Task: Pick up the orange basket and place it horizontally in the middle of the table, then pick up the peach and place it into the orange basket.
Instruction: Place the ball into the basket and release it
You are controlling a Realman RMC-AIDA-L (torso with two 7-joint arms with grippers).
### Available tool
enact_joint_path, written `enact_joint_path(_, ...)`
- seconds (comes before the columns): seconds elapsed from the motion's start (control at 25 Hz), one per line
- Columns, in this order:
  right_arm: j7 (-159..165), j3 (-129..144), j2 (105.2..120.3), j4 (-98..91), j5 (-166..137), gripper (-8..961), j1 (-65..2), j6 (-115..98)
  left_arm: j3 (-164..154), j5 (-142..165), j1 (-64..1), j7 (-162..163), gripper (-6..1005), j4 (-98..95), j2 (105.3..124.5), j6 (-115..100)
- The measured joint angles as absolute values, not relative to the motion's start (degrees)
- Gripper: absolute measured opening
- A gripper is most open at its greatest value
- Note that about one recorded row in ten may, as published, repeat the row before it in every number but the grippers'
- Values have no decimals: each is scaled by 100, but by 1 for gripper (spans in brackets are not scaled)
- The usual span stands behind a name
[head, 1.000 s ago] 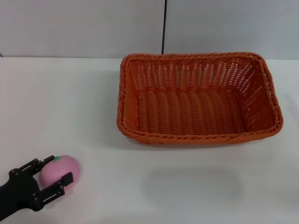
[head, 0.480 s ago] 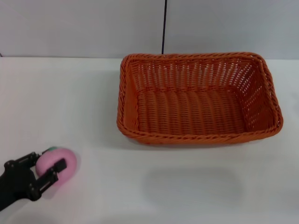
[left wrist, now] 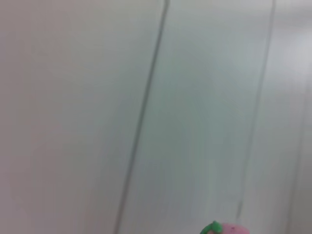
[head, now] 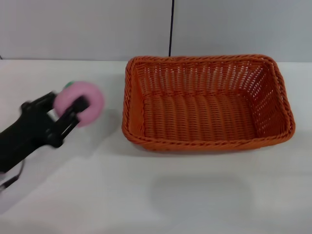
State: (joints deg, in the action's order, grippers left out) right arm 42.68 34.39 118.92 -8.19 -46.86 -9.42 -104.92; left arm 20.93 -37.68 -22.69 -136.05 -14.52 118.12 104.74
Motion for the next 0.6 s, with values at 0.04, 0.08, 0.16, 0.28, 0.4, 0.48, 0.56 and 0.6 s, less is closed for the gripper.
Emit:
enact_joint_path(0.04, 4222, 3414, 11892, -779, -4685, 522, -921, -10492, 2078, -3764, -2403, -13605, 365, -1334, 11823, 10416)
enact_joint_path(0.08, 4186, 3371, 11893, -723, -4684, 522, -910, -10491, 2066, -3750, -2542, -13605, 358, -1213, 11832, 10345)
enact_joint_path(0.16, 4139, 3213, 11895, -556, -4684, 522, -898, -10482, 2062, -3725, -2753, -13606, 344, -956, 11837, 10213)
enact_joint_path(0.28, 4129, 2913, 11896, -350, -4683, 522, -875, -10409, 2040, -3679, -3001, -13614, 323, -615, 11842, 9983)
enact_joint_path(0.4, 4131, 2846, 11898, -304, -4683, 522, -833, -10370, 1943, -3560, -3218, -13758, 295, -166, 11854, 9534)
enact_joint_path(0.48, 4156, 2817, 11899, -298, -4683, 522, -804, -10361, 1902, -3496, -3293, -13953, 276, 263, 11855, 9023)
enact_joint_path(0.56, 4169, 2736, 11900, -256, -4683, 522, -783, -10350, 1900, -3472, -3313, -14091, 302, 516, 11856, 8695)
enact_joint_path(0.6, 4169, 2691, 11900, -233, -4683, 522, -779, -10337, 1900, -3470, -3318, -14160, 315, 617, 11856, 8536)
